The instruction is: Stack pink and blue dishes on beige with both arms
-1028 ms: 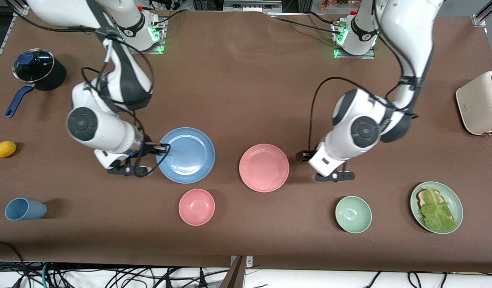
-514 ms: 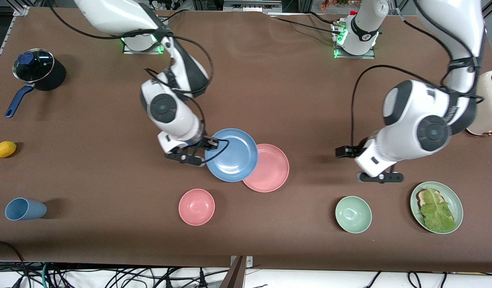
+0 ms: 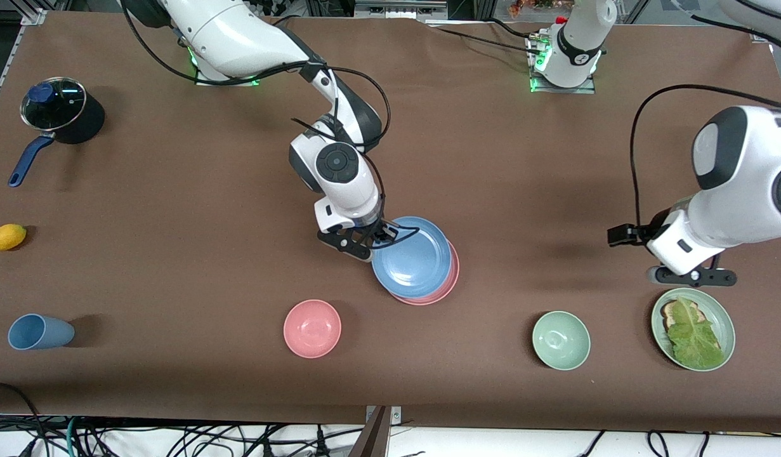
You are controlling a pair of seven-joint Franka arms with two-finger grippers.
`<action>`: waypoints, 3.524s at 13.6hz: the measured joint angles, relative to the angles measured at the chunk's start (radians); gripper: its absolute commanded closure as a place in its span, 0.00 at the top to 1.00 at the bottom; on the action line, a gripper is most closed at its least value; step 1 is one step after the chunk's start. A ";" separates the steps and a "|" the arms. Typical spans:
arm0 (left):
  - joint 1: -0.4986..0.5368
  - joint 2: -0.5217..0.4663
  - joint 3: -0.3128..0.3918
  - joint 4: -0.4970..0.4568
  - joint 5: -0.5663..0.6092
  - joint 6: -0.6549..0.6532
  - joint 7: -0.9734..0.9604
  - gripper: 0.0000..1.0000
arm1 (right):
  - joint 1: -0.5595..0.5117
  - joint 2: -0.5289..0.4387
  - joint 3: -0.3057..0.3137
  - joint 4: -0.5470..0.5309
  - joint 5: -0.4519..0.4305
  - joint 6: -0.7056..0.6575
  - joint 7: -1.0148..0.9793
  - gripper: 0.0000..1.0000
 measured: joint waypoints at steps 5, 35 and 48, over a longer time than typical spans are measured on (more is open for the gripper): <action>0.062 -0.098 -0.007 0.005 -0.005 -0.169 0.010 1.00 | -0.002 0.033 -0.007 0.066 0.000 -0.001 0.013 0.00; 0.046 -0.310 -0.006 0.003 -0.082 -0.277 0.080 1.00 | -0.339 -0.228 -0.053 -0.026 0.002 -0.387 -0.666 1.00; 0.049 -0.300 -0.006 0.000 -0.082 -0.277 0.081 1.00 | -0.417 -0.652 -0.244 -0.181 0.081 -0.669 -1.097 1.00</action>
